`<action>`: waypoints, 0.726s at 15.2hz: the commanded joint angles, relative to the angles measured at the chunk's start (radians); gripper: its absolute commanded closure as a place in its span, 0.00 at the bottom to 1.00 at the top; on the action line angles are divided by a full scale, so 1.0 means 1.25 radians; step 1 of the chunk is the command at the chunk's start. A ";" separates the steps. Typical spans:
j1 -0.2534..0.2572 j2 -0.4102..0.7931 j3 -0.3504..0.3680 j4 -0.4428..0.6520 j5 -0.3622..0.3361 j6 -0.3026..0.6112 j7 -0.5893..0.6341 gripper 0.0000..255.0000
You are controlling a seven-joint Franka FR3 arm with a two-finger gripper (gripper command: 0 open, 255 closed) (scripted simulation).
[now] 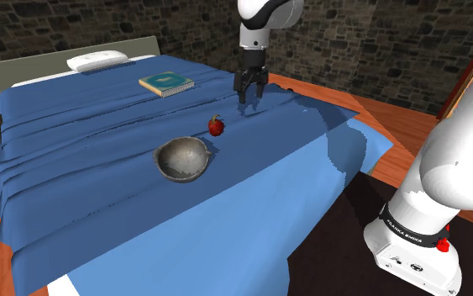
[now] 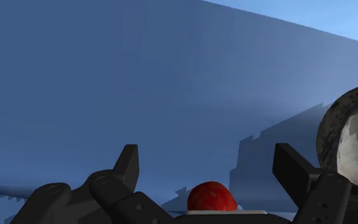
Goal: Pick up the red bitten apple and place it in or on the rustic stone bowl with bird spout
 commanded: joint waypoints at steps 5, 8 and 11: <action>0.003 0.184 0.008 0.165 0.049 0.021 -0.036 0.00; 0.000 0.280 0.015 0.268 0.070 0.015 -0.049 0.00; -0.003 0.362 0.023 0.364 0.083 0.002 -0.056 0.00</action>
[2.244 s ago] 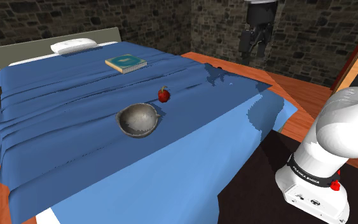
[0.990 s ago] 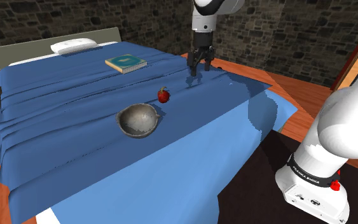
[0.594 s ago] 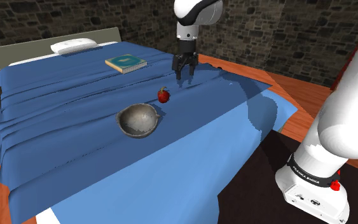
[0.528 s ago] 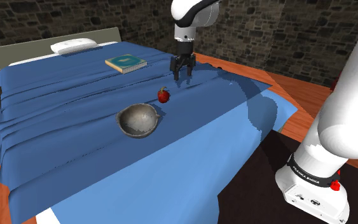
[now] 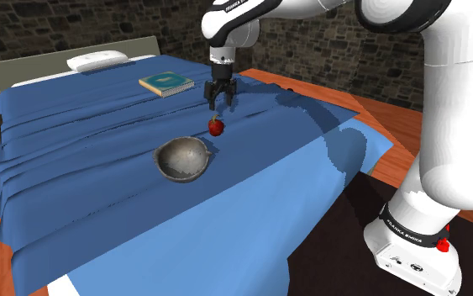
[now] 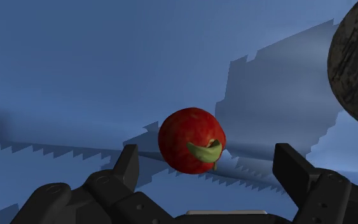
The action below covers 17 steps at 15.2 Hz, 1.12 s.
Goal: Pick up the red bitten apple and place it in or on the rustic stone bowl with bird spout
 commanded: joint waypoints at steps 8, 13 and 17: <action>0.006 0.048 0.007 -0.018 0.011 0.067 -0.008 0.00; 0.006 0.048 0.007 -0.018 0.011 0.067 -0.008 0.00; 0.006 0.048 0.007 -0.018 0.011 0.067 -0.008 1.00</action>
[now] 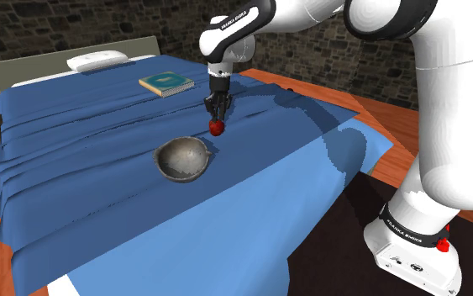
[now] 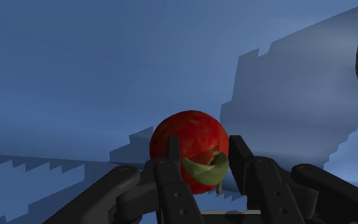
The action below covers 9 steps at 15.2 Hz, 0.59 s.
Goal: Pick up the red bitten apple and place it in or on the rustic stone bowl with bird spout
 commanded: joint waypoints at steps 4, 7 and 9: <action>0.000 0.000 0.000 0.000 0.000 0.000 0.000 1.00; 0.000 0.000 0.000 0.000 0.000 0.000 0.000 1.00; 0.000 -0.004 0.000 0.005 -0.001 -0.009 0.002 1.00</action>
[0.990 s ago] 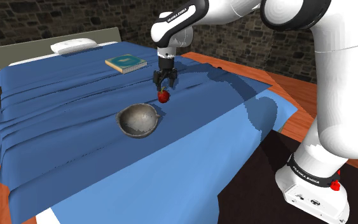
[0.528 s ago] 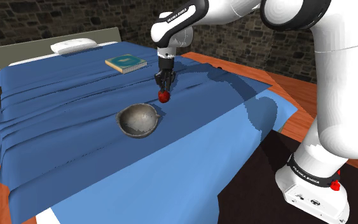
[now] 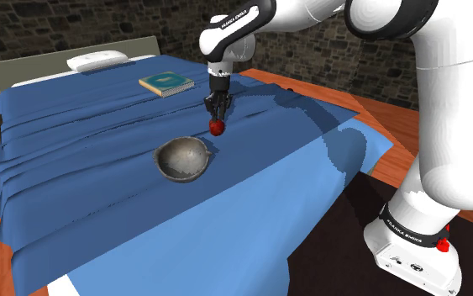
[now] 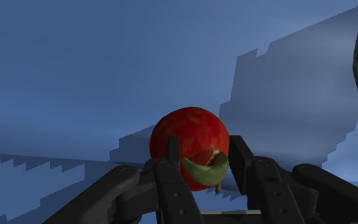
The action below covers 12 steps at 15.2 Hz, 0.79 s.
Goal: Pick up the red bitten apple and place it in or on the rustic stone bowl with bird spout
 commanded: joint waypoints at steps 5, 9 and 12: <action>-0.001 -0.019 -0.002 0.032 -0.005 -0.050 0.011 1.00; -0.001 -0.030 -0.003 0.058 -0.009 -0.086 0.019 1.00; -0.002 -0.037 -0.003 0.080 -0.011 -0.115 0.024 1.00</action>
